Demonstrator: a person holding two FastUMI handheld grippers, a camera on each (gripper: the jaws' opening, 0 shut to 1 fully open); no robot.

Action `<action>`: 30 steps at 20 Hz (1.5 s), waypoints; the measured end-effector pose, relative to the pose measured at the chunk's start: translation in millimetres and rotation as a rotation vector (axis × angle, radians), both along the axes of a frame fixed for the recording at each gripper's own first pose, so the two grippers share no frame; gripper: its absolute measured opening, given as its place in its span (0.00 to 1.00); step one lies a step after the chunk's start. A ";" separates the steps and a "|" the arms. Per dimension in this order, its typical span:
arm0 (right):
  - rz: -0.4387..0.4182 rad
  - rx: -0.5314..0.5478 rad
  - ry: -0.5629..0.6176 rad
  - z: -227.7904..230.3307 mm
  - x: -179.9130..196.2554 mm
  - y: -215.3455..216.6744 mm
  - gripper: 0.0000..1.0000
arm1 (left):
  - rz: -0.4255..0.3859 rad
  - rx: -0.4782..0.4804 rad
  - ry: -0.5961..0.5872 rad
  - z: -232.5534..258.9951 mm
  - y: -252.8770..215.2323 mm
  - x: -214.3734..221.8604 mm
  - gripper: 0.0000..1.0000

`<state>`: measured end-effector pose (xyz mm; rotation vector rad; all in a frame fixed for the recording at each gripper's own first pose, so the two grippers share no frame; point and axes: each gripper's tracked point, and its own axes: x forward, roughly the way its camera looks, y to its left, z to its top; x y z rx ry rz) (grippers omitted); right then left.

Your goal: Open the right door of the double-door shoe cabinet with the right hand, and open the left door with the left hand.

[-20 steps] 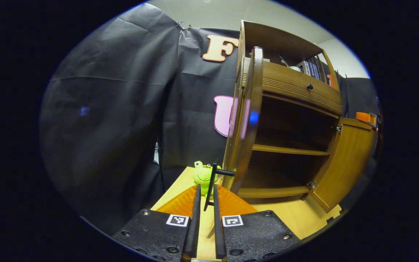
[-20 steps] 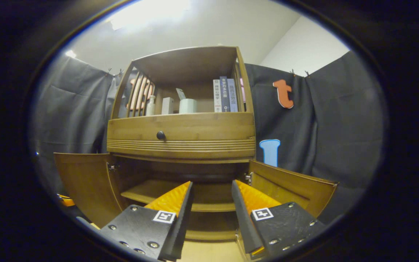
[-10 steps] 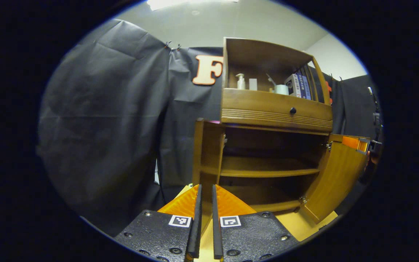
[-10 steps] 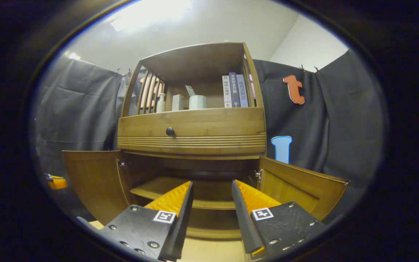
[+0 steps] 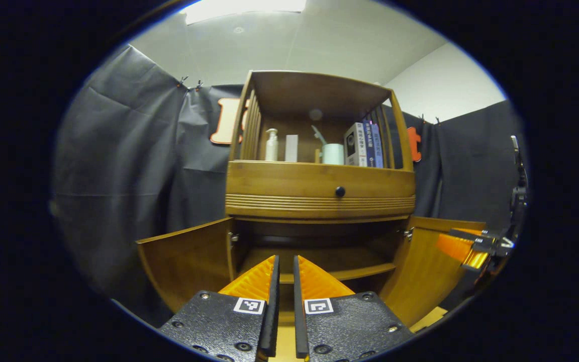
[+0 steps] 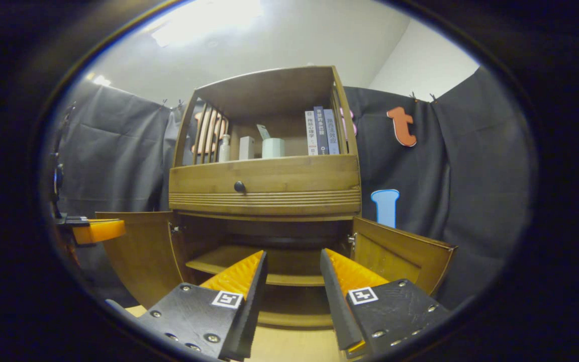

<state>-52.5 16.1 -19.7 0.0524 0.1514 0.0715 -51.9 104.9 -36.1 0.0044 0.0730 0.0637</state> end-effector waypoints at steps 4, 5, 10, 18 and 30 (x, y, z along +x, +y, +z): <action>-0.008 -0.009 -0.022 11.3 -9.8 6.8 0.62 | -0.052 -0.010 -0.018 4.0 -35.0 16.9 0.22; -0.010 -0.013 -0.025 14.0 -11.2 8.5 0.62 | -0.068 -0.013 -0.018 4.0 -41.4 19.5 0.21; -0.028 -0.008 -0.040 17.9 -16.9 9.4 0.63 | -0.118 -0.002 -0.028 3.6 -65.4 27.0 0.67; -0.066 -0.003 -0.041 13.8 -17.9 11.7 0.98 | -0.141 -0.012 -0.051 4.1 -67.7 37.5 0.95; -0.118 -0.009 -0.057 12.9 -26.9 12.8 0.98 | -0.237 -0.031 -0.057 2.7 -81.1 49.6 0.93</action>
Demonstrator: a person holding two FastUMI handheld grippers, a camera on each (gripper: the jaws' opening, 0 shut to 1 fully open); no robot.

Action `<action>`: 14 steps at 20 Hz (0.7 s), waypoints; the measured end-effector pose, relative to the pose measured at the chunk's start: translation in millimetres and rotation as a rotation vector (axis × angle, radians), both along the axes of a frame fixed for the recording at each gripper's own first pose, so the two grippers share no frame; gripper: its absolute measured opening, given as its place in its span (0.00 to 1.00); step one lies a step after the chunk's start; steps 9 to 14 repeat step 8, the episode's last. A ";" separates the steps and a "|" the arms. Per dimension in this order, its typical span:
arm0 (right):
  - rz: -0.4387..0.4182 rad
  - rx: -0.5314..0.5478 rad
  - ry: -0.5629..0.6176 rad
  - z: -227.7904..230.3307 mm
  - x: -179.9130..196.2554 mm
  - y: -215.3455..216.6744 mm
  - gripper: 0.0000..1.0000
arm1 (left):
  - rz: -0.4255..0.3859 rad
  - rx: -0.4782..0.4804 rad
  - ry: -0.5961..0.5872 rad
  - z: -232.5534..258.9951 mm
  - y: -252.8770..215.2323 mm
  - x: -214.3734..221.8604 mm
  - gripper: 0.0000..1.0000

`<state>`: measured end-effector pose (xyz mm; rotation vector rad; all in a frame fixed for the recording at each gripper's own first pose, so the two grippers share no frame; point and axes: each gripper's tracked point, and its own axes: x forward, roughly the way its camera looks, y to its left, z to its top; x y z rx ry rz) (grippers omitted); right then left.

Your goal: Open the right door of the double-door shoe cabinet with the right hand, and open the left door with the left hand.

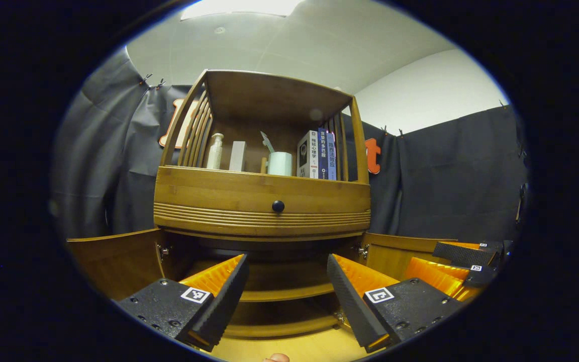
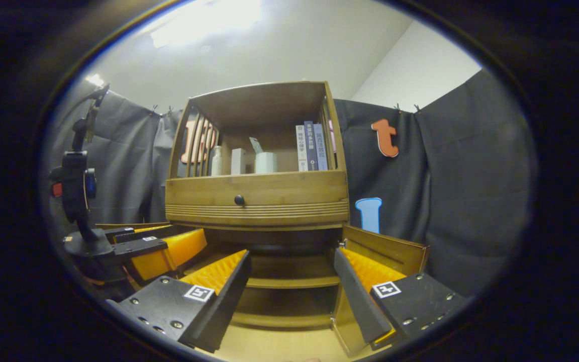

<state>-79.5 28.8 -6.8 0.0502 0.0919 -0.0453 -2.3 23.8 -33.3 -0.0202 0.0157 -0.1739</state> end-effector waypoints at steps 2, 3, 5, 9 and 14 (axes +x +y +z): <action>-0.008 -0.002 -0.004 -1.4 0.1 -1.7 0.98 | -0.008 0.000 -0.003 0.8 0.4 -0.3 0.93; -0.014 -0.005 -0.007 -0.7 -0.4 -2.7 0.98 | -0.011 0.002 -0.004 0.9 1.2 -0.6 0.93; -0.025 -0.010 -0.012 -0.7 -2.6 -3.1 0.94 | -0.014 0.007 -0.006 1.1 3.0 -0.1 0.93; -0.041 -0.012 -0.019 -0.8 -4.3 -3.5 0.98 | -0.028 0.007 -0.005 0.8 3.8 0.4 0.93; -0.041 -0.012 -0.019 -0.8 -4.3 -3.5 0.98 | -0.028 0.007 -0.005 0.8 3.8 0.4 0.93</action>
